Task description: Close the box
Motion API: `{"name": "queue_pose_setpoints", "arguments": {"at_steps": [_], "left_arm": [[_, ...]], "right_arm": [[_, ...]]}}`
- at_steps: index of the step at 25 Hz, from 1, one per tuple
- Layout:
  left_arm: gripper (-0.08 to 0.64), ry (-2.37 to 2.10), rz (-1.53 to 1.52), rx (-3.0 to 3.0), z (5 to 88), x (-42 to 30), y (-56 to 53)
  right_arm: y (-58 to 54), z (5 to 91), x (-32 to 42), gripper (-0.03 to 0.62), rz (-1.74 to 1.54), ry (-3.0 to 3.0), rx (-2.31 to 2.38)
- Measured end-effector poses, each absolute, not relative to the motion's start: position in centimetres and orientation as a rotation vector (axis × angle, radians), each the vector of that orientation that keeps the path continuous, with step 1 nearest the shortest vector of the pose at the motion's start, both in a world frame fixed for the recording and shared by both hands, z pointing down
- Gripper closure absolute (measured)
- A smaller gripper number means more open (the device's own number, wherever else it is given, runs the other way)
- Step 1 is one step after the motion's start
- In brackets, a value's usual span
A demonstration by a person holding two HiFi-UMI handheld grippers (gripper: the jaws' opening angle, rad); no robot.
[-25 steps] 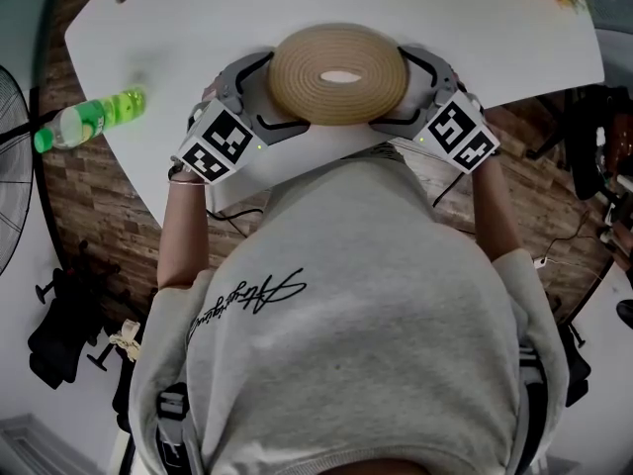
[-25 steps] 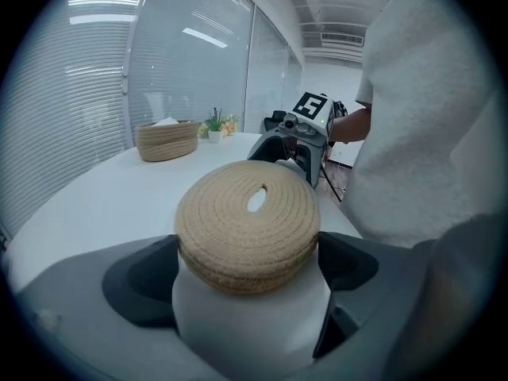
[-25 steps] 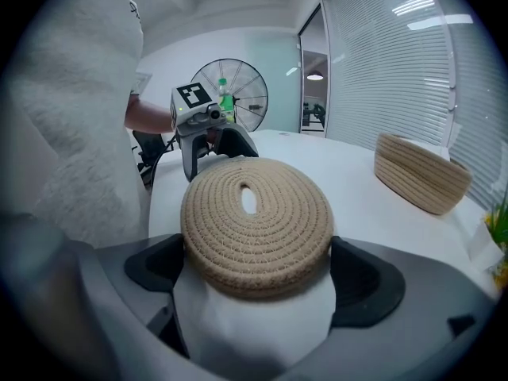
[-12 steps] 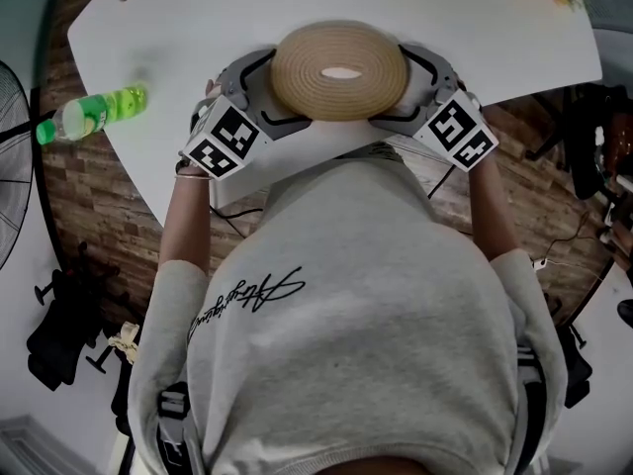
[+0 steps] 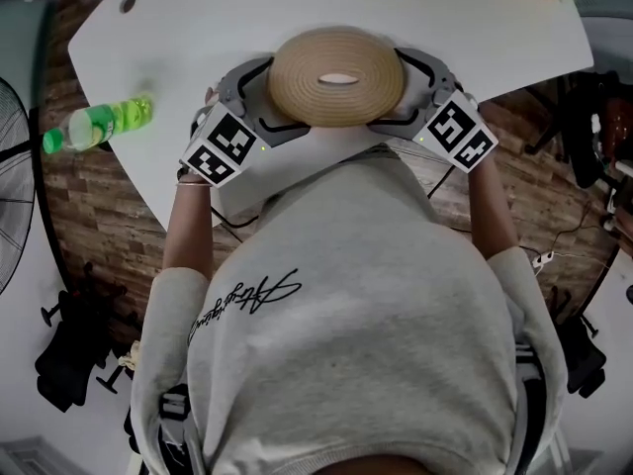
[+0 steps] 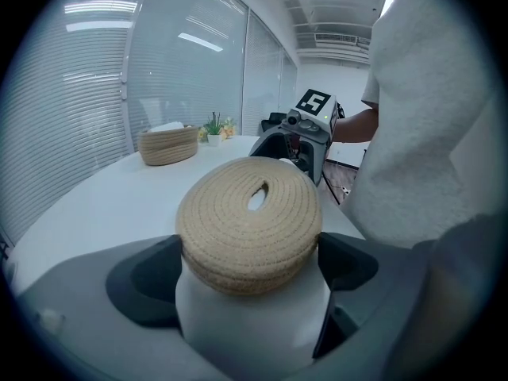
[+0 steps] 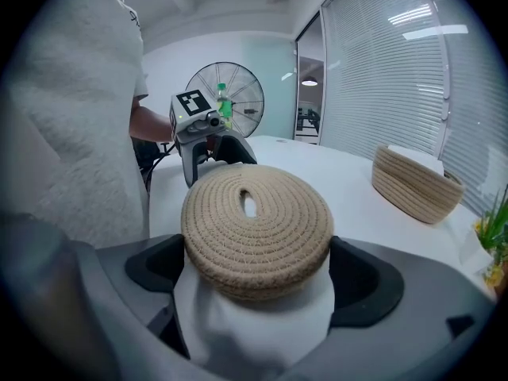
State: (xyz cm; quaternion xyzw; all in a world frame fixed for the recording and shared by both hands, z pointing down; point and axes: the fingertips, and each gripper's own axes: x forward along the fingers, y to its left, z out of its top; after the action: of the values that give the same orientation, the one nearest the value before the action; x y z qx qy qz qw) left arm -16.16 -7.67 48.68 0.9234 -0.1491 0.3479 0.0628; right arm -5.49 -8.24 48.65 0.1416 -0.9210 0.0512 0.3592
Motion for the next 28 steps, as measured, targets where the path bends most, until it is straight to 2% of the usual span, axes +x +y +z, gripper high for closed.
{"name": "queue_pose_setpoints", "arguments": {"at_steps": [14, 28], "left_arm": [[0.031, -0.477, 1.039, 2.862, 46.5, -17.1, -8.6], [0.031, -0.640, 1.011, 2.822, 44.6, -13.4, -12.1]], "right_arm": [[-9.0, 46.9, -6.4, 0.018, 0.090, -2.387, 0.405], [-13.7, 45.0, -2.9, 0.018, 0.018, -2.437, 0.278]]}}
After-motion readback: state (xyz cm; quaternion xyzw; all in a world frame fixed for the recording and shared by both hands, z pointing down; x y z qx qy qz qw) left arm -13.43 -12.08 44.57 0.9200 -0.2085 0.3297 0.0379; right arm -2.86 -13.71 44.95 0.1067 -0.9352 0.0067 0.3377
